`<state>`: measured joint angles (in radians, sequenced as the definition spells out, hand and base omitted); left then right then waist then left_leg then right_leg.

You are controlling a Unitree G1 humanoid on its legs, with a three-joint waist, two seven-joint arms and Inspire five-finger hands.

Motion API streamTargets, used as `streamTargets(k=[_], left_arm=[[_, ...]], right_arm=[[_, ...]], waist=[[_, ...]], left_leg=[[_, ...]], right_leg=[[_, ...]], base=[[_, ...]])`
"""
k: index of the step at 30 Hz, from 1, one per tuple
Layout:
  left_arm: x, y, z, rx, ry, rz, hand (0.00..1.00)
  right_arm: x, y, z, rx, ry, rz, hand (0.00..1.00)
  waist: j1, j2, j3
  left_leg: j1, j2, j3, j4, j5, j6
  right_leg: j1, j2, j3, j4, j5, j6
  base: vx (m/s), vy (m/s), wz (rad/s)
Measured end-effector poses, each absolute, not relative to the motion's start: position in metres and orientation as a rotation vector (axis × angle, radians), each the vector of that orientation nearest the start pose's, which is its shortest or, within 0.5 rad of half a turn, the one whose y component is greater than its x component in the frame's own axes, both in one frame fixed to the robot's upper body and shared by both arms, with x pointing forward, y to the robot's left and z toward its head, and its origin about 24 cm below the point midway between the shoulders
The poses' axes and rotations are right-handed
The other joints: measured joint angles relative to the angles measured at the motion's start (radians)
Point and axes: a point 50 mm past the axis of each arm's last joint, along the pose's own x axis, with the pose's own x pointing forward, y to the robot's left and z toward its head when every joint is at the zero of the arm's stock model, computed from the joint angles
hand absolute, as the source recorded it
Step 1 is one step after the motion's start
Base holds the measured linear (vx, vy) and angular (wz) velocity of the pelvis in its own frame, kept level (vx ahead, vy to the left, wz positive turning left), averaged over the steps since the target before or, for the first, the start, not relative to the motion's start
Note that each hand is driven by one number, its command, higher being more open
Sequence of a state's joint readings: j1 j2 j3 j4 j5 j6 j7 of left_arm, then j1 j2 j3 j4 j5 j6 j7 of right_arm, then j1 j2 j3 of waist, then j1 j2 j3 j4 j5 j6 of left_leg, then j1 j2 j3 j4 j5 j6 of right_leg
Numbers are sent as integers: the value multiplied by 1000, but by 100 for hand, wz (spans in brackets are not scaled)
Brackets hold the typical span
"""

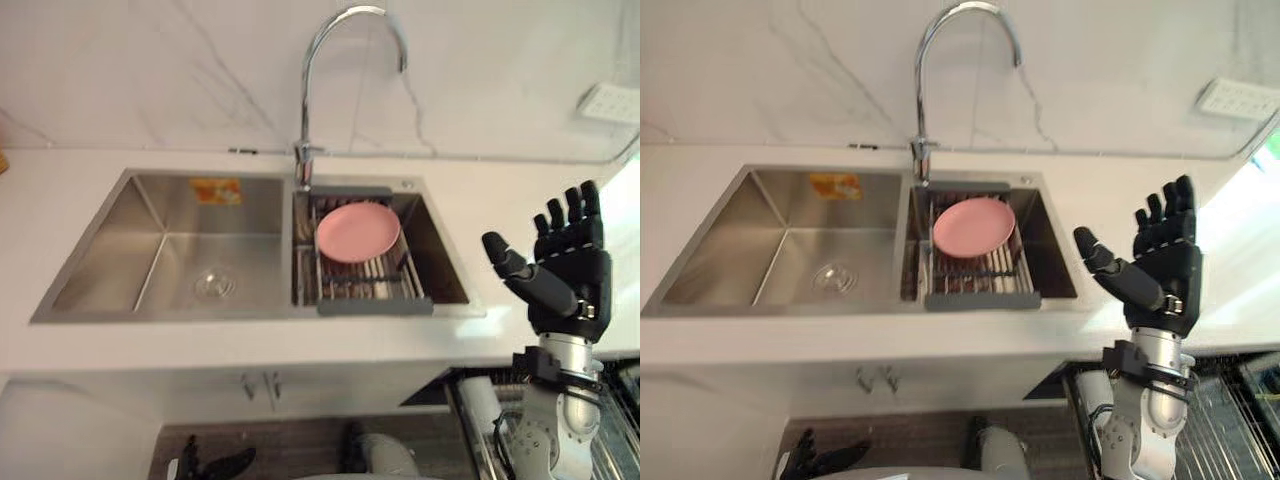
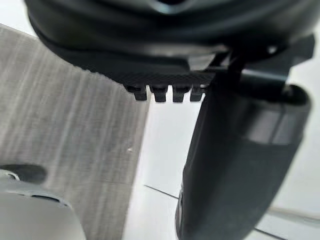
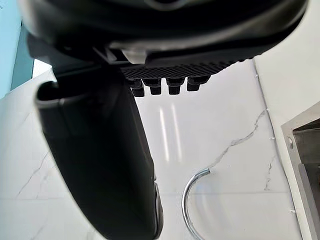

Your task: Walk over to the sink, pick up the cup, carry it to the dishwasher, place the cup inside the dishwasher, then close the dishwasher door

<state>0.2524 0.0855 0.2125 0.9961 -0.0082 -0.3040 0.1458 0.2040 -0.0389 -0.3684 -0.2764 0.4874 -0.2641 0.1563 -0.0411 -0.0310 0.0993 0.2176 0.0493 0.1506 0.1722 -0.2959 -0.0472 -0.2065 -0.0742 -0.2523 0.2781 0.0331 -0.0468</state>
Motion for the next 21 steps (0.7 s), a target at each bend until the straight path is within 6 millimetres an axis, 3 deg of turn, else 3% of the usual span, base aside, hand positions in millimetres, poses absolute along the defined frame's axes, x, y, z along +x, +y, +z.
streamTargets(k=[1, 3, 8, 10, 11, 13, 14, 15, 17, 18, 19, 20, 21], left_arm=[[58, 222, -149, 58, 900, 445, 100], [55, 219, -151, 46, 911, 457, 100], [51, 220, -151, 70, 928, 457, 100], [47, 221, -152, 91, 938, 469, 100], [42, 223, -152, 93, 951, 496, 100], [41, 223, -152, 97, 950, 504, 100], [41, 222, -151, 109, 944, 505, 100], [38, 220, -152, 114, 952, 494, 100], [39, 219, -151, 121, 944, 484, 100], [41, 218, -150, 131, 928, 466, 100], [41, 215, -150, 136, 927, 450, 100], [40, 215, -150, 139, 930, 442, 100], [39, 218, -150, 156, 933, 434, 100]], right_arm=[[185, -255, 96, 250, -468, -273, 100], [184, -255, 95, 256, -466, -284, 100], [192, -253, 104, 263, -513, -260, 100], [194, -251, 105, 262, -517, -235, 100], [196, -246, 103, 283, -514, -194, 100], [197, -243, 104, 282, -513, -172, 100], [197, -242, 107, 268, -520, -154, 100], [198, -243, 105, 255, -508, -154, 100], [199, -243, 103, 234, -490, -160, 100], [201, -246, 101, 168, -457, -153, 100], [201, -248, 100, 113, -435, -147, 100], [202, -247, 99, 79, -420, -142, 100], [201, -246, 99, 12, -400, -138, 100]], waist=[[0, 24, 9], [7, 38, 4], [16, 44, 4], [38, 49, 2], [49, 44, 3], [49, 33, 2], [53, 35, 8], [64, 34, 16], [70, 33, 15], [69, 40, 17], [71, 51, 16], [73, 56, 12], [66, 43, 11]], left_leg=[[-17, 27, -1, -45, 38, -1], [-1, 44, -3, -49, 40, 0], [14, 54, 7, -77, 42, -4], [20, 55, 32, -75, 43, -8], [-36, 58, 42, 49, 30, -29], [-124, 64, 44, 232, 29, -34], [-198, 83, 47, 405, 42, -50], [-215, 90, 48, 433, 0, -38], [-219, 86, 40, 328, -21, -27], [-219, 85, 22, 170, 24, -32], [-218, 91, 17, 109, 92, -34], [-207, 90, 25, 94, 111, -28], [-180, 76, 38, 45, 127, -24]], right_leg=[[26, 27, -8, -35, 2, 4], [76, 53, -11, -111, 27, 15], [147, 87, -6, -275, 101, 27], [156, 100, 16, -304, 108, 31], [154, 91, 27, -300, 93, 25], [156, 80, 33, -302, 87, 19], [177, 72, 37, -309, 83, 14], [202, 65, 45, -319, 79, 10], [213, 56, 54, -329, 79, 10], [211, 60, 64, -335, 82, 16], [212, 71, 77, -342, 87, 23], [218, 73, 89, -350, 94, 28], [227, 62, 98, -368, 104, 37]], base=[[189, -142, -6], [99, -29, 1], [34, 19, -3], [40, 45, -31], [33, 16, -20], [15, -3, -6], [28, 10, -5], [39, 25, -8], [35, 29, -18], [16, 83, -29], [17, 103, -38], [67, 116, -37], [85, 107, -24]])
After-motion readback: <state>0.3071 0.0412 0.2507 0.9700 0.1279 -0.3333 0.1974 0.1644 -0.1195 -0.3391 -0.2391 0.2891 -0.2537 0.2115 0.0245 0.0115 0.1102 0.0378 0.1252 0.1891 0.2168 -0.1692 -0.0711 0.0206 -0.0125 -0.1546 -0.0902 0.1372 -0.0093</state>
